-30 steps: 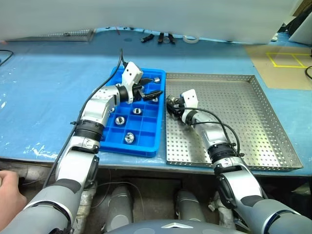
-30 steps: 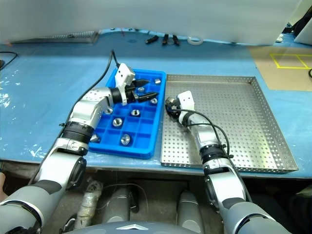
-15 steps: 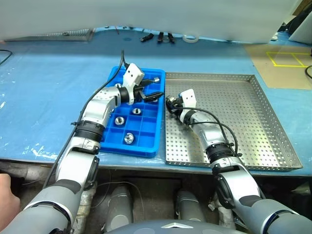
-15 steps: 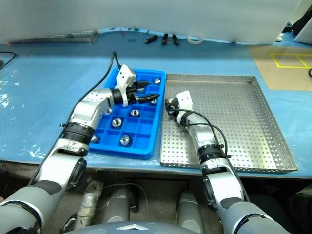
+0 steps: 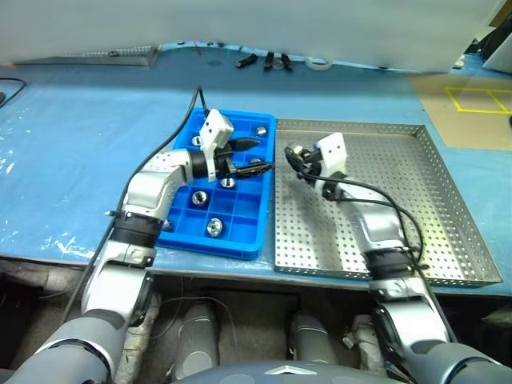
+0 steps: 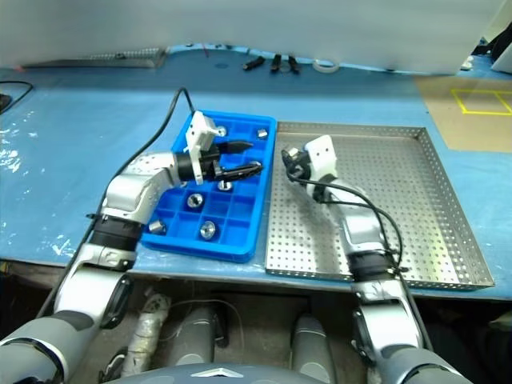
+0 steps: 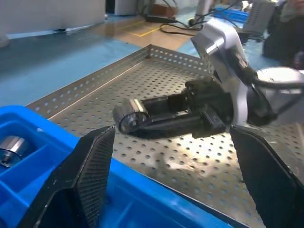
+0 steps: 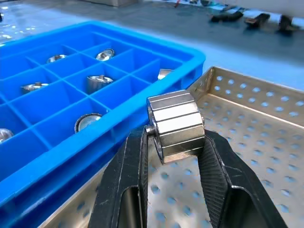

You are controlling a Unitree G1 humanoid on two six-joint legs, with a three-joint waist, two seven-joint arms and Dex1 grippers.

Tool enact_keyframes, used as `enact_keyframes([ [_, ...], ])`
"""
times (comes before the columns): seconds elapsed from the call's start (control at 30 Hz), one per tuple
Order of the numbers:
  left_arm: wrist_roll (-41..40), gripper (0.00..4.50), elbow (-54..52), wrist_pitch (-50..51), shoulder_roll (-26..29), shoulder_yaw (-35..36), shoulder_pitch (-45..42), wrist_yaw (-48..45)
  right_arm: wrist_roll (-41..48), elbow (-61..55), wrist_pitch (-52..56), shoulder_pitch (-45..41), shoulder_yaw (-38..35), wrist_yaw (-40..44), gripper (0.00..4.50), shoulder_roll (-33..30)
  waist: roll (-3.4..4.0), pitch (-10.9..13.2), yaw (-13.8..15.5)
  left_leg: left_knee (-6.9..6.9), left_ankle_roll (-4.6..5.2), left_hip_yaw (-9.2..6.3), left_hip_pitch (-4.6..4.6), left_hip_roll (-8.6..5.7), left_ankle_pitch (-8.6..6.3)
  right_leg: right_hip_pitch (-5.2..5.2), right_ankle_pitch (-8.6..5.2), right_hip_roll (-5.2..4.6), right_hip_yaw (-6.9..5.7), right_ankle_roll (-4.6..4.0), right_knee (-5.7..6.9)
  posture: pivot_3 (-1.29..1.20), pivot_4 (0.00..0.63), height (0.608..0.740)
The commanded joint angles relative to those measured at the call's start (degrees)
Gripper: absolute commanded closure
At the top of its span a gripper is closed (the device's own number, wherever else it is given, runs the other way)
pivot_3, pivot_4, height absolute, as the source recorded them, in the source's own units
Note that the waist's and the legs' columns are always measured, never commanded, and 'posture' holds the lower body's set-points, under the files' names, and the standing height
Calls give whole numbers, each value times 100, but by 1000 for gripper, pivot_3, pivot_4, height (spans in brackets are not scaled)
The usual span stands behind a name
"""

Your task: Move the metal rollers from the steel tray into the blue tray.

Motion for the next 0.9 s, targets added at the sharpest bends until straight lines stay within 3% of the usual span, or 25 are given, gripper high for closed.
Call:
enact_keyframes([
  [0.03,-346,448,-750,271,221,84,229,-159,368,-1316,726,251,-191,269,3385,-465,0,0,-8,-1,-1,0,0,0,0,0,0,0,1,0,0,-179,150,740],
  [0.23,-713,448,-1582,610,710,281,844,-174,1300,-2478,1747,384,-205,1032,3385,-1120,1,0,-42,-11,-17,0,29,7,9,2,-1,1,16,2,6,-109,150,740],
  [0.33,-797,448,-2018,674,980,354,1350,-104,1805,-2604,2210,331,-181,1115,3385,-1017,1,0,3,-41,-41,0,46,11,24,3,-2,10,16,3,5,-53,150,740],
  [0.9,-1204,448,-3188,946,1579,847,2681,605,1864,-1104,2413,-224,973,1807,3385,-687,1,0,452,-49,-62,-6,44,28,36,-2,-2,41,10,2,10,145,150,740],
])
